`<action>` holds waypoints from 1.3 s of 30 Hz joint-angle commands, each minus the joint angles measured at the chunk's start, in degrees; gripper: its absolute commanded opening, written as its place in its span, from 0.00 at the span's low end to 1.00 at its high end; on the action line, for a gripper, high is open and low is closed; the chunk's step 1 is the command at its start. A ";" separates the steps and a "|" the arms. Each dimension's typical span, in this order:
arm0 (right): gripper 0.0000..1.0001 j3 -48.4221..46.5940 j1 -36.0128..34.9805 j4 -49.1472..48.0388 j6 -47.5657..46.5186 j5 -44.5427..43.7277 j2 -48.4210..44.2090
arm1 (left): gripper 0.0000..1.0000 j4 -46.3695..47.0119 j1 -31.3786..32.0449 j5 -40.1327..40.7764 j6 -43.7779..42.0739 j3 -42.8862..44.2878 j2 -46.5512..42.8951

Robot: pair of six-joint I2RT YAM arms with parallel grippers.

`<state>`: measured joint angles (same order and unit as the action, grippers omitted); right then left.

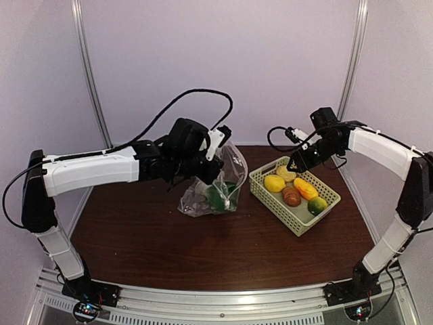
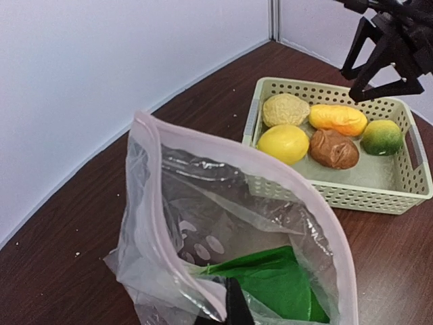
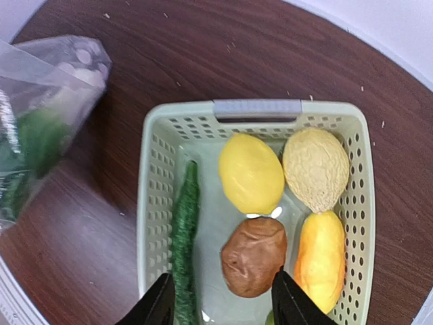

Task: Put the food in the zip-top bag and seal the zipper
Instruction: Place the fake vegetable in the zipper food storage bag, then pick up the fake vegetable from the bin.

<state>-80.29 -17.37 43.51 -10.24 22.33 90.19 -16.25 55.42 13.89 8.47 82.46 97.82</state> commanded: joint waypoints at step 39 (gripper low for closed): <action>0.33 -0.79 0.49 7.64 -6.73 1.79 0.95 | 0.00 7.82 -8.22 -27.68 3.71 -10.79 -7.17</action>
<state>-78.50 -16.64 49.06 -16.29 16.40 98.02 -13.54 47.59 -10.52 10.87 72.47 91.18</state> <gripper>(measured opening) 0.535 0.011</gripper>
